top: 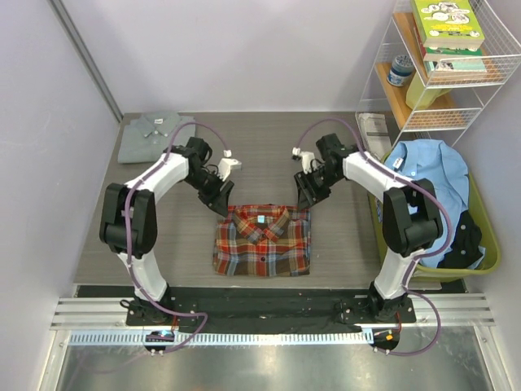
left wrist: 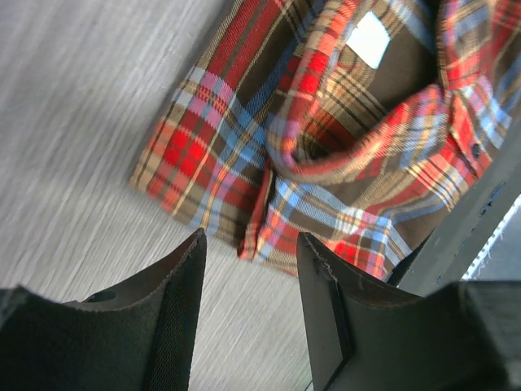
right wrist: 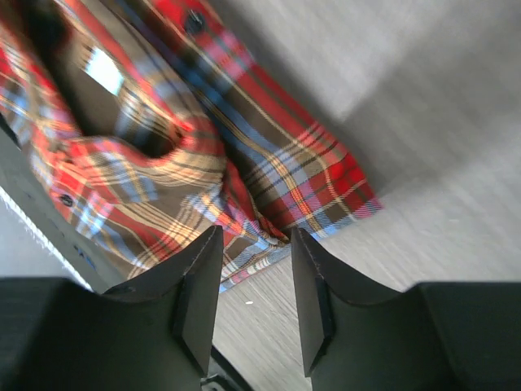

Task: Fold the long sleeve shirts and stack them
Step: Fold the shirt

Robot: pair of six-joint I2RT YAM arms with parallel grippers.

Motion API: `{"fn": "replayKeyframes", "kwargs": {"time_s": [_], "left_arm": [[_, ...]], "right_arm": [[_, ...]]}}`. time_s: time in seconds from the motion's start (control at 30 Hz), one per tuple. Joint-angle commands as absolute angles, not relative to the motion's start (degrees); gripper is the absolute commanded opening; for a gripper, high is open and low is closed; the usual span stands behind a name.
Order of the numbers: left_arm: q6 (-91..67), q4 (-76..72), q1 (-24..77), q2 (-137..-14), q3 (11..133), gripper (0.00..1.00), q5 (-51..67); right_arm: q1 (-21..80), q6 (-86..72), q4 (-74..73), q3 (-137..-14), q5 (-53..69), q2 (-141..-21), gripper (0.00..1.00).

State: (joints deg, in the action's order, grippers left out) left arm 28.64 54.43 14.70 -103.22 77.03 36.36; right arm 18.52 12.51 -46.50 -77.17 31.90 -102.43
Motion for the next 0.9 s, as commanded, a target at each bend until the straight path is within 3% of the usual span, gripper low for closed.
{"fn": "replayKeyframes", "kwargs": {"time_s": [0.0, 0.4, 0.43, 0.57, 0.6, 0.67, 0.77, 0.83, 0.87], "left_arm": [[27.2, 51.9, 16.4, -106.1, 76.3, 0.49, 34.9], [27.8, 50.9, 19.2, -109.3, 72.3, 0.51, 31.8], [27.7, 50.8, 19.2, -109.4, 72.2, 0.5, 31.6], [27.4, 52.0, 19.2, -107.6, 72.2, 0.36, 33.3], [27.2, 52.6, 19.2, -106.7, 72.6, 0.34, 34.0], [27.2, 54.6, 19.2, -104.0, 73.3, 0.34, 35.4], [27.2, 56.8, 19.5, -101.7, 75.1, 0.32, 36.0], [27.2, 58.0, 19.7, -101.6, 76.0, 0.23, 36.6], [27.2, 59.1, 19.7, -101.6, 77.0, 0.14, 36.8]], "right_arm": [[19.3, 11.3, -44.8, -74.3, 32.1, -103.9, 0.46], [20.0, 12.1, -43.4, -70.8, 31.5, -106.3, 0.49], [20.0, 12.1, -43.3, -70.3, 31.7, -106.4, 0.47], [20.0, 12.1, -43.2, -70.0, 32.3, -104.9, 0.21], [20.0, 12.1, -43.2, -69.9, 32.6, -104.2, 0.11], [20.0, 11.9, -43.3, -69.9, 32.8, -103.0, 0.02], [20.0, 11.5, -43.2, -70.0, 32.4, -100.7, 0.01], [20.0, 11.6, -43.3, -70.0, 32.0, -99.7, 0.01], [20.0, 11.6, -43.4, -70.0, 31.6, -99.4, 0.01]]}}
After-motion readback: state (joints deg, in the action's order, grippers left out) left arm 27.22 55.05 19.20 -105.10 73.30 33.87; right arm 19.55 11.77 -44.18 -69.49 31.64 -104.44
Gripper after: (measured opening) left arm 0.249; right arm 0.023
